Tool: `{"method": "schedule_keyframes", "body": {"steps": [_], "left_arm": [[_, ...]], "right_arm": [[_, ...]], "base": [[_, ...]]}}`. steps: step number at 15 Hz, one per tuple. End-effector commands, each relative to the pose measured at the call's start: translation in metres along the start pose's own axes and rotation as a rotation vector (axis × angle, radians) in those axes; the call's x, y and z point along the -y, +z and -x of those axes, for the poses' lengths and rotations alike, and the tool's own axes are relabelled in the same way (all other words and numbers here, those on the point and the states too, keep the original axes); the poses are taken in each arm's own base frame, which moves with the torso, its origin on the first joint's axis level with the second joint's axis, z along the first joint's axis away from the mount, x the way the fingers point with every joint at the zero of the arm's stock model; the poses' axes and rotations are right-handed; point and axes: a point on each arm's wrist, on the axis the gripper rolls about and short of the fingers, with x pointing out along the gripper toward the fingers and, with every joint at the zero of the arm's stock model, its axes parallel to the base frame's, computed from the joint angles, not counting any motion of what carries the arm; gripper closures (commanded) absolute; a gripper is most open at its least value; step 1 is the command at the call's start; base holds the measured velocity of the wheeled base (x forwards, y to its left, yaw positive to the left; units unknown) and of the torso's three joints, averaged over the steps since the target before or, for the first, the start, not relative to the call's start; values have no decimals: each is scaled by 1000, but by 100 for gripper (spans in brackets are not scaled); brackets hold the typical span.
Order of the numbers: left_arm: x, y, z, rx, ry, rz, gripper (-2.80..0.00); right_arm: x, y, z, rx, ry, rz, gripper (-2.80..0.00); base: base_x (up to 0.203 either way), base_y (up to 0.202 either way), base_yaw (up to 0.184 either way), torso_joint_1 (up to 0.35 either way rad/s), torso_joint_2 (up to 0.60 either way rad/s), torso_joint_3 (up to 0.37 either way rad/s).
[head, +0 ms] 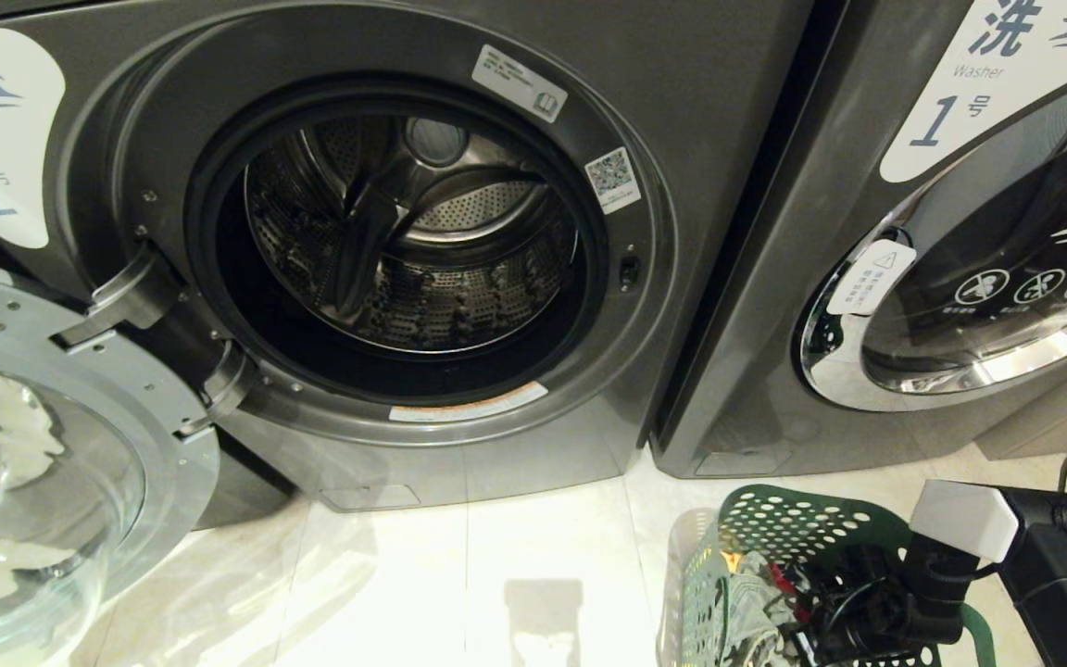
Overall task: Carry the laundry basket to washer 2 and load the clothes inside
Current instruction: Place the clothes into the washing machine
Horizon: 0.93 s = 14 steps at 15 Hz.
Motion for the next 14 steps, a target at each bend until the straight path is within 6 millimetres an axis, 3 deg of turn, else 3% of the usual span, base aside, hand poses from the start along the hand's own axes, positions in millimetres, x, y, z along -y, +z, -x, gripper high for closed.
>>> {"method": "schedule_keyframes", "body": {"steps": [1, 6, 14], "left_arm": [[0, 0, 0, 0, -1, 0, 0], [0, 0, 0, 0, 0, 0, 0], [0, 0, 0, 0, 0, 0, 0]], "right_arm": [[2, 15, 14, 29, -9, 8, 0], [-1, 48, 70, 108, -7, -12, 0], [-47, 56, 211, 255, -26, 51, 0]], "base": [[0, 0, 0, 0, 0, 0], [0, 0, 0, 0, 0, 0], [0, 0, 0, 0, 0, 0]]}}
